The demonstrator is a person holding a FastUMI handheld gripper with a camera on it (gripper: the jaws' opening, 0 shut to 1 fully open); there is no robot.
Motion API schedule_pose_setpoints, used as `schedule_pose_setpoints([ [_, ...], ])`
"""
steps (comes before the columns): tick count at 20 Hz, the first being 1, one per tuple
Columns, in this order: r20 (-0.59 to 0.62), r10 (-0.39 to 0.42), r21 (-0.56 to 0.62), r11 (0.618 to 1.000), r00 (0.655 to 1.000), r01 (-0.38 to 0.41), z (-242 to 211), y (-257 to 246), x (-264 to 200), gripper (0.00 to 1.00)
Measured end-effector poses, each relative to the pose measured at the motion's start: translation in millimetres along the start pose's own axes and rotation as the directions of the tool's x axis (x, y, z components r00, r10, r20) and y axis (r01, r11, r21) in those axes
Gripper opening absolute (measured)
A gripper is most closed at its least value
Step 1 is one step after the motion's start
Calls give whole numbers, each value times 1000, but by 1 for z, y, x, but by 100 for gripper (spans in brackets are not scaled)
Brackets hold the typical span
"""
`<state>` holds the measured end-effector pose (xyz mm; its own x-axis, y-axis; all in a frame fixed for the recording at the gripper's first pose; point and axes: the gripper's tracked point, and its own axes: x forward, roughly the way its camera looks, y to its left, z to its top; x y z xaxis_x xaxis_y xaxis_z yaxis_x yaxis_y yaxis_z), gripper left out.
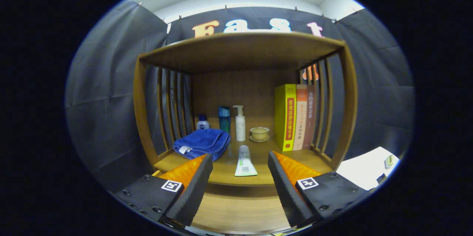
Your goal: Pull open the drawer, take out the items inside it, and place them on the countertop above the cabinet.
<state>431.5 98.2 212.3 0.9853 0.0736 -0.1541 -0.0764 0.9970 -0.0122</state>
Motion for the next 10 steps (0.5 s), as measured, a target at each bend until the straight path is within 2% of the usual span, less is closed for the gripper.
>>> schedule_pose_setpoints([
  [3,68,-39,-18,999,997,41,-6,-18,-25,98],
  [7,111,-169,-12,985,979,172,-19,-75,-55,99],
  [10,142,-243,-80,963,960,256,-34,-97,-77,99],
])
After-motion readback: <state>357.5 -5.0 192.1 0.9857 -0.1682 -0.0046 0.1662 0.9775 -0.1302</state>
